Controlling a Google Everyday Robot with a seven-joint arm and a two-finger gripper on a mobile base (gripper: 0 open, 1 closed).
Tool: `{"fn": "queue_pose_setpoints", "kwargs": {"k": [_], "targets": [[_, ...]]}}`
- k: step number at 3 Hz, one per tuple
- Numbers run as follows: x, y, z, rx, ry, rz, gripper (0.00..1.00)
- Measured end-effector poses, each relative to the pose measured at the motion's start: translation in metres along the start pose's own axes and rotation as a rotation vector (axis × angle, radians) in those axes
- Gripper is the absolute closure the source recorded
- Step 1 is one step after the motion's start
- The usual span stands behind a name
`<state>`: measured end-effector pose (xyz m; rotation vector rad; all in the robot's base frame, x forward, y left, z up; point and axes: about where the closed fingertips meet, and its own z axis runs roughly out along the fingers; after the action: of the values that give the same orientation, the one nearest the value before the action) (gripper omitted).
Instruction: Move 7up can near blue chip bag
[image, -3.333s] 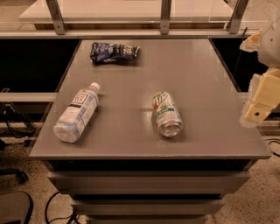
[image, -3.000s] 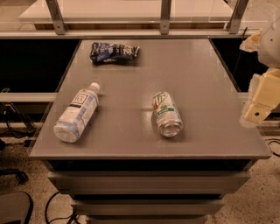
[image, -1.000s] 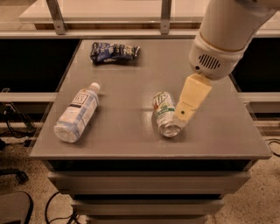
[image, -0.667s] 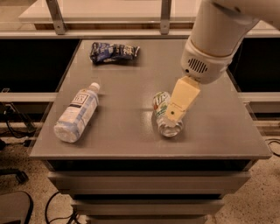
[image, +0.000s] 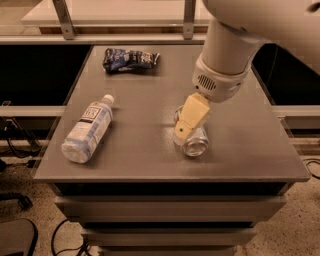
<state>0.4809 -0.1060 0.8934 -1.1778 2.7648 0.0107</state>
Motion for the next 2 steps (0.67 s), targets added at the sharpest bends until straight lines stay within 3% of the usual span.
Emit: {"fn": "queue_pose_setpoints", "kwargs": {"k": [2], "targets": [[-0.019, 0.006, 0.027, -0.016, 0.022, 0.063, 0.0]]}}
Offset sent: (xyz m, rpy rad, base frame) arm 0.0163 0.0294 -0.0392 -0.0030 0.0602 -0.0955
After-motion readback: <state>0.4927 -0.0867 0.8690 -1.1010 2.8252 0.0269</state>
